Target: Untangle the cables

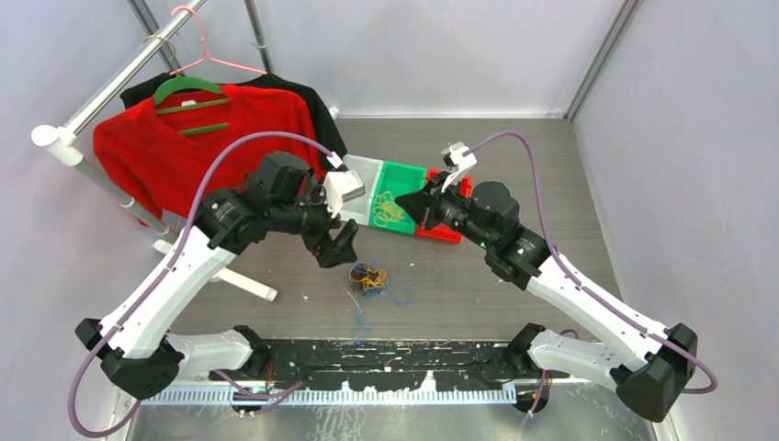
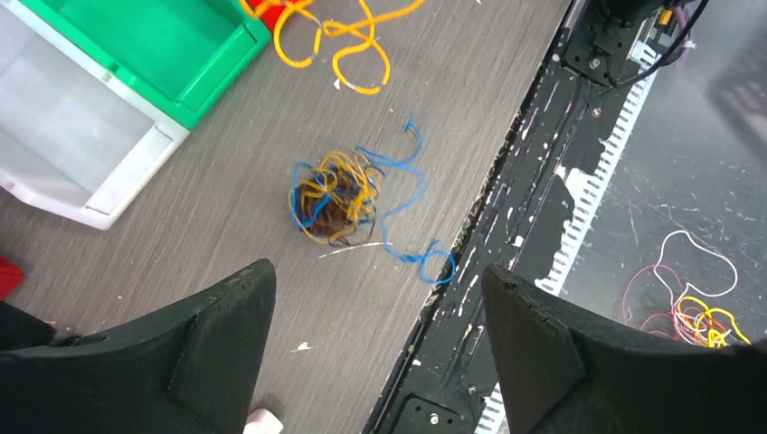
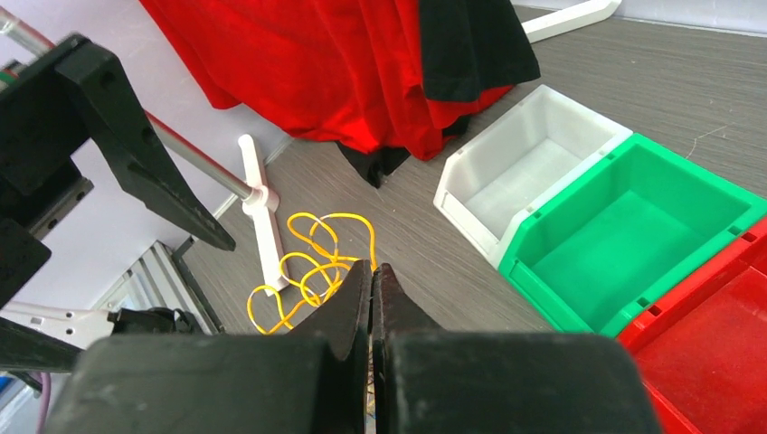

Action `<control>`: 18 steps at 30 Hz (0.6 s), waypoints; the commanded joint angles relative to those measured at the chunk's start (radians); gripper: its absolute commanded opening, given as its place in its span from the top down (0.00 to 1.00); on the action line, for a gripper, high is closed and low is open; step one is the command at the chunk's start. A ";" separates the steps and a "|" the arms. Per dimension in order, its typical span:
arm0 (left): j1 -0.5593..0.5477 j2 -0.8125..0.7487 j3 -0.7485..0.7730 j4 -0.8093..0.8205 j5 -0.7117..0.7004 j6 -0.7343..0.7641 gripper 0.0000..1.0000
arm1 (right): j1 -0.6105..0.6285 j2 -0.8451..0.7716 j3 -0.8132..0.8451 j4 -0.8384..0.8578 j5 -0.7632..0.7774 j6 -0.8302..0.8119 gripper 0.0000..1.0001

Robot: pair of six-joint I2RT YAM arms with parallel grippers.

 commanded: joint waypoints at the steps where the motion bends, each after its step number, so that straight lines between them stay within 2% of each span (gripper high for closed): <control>1: -0.002 -0.017 0.071 0.064 0.013 -0.026 0.18 | -0.004 -0.005 0.050 0.016 -0.050 -0.031 0.99; 3: 0.009 0.000 0.089 0.119 -0.023 -0.071 0.25 | -0.005 -0.006 0.051 0.020 -0.068 -0.032 0.99; 5: 0.035 0.024 0.112 0.150 -0.010 -0.117 0.37 | -0.005 -0.007 0.057 0.016 -0.084 -0.028 0.99; 8: 0.087 0.065 0.160 0.160 0.064 -0.200 0.52 | -0.005 -0.013 0.062 0.020 -0.109 -0.019 0.99; 11: 0.155 0.111 0.190 0.162 0.148 -0.275 0.61 | -0.005 -0.013 0.062 0.030 -0.124 -0.009 0.99; 14: 0.177 0.150 0.193 0.147 0.231 -0.316 0.61 | -0.005 -0.008 0.059 0.064 -0.136 0.001 0.99; 18: 0.180 0.181 0.189 0.120 0.355 -0.364 0.53 | 0.000 0.021 0.067 0.104 -0.151 0.014 0.99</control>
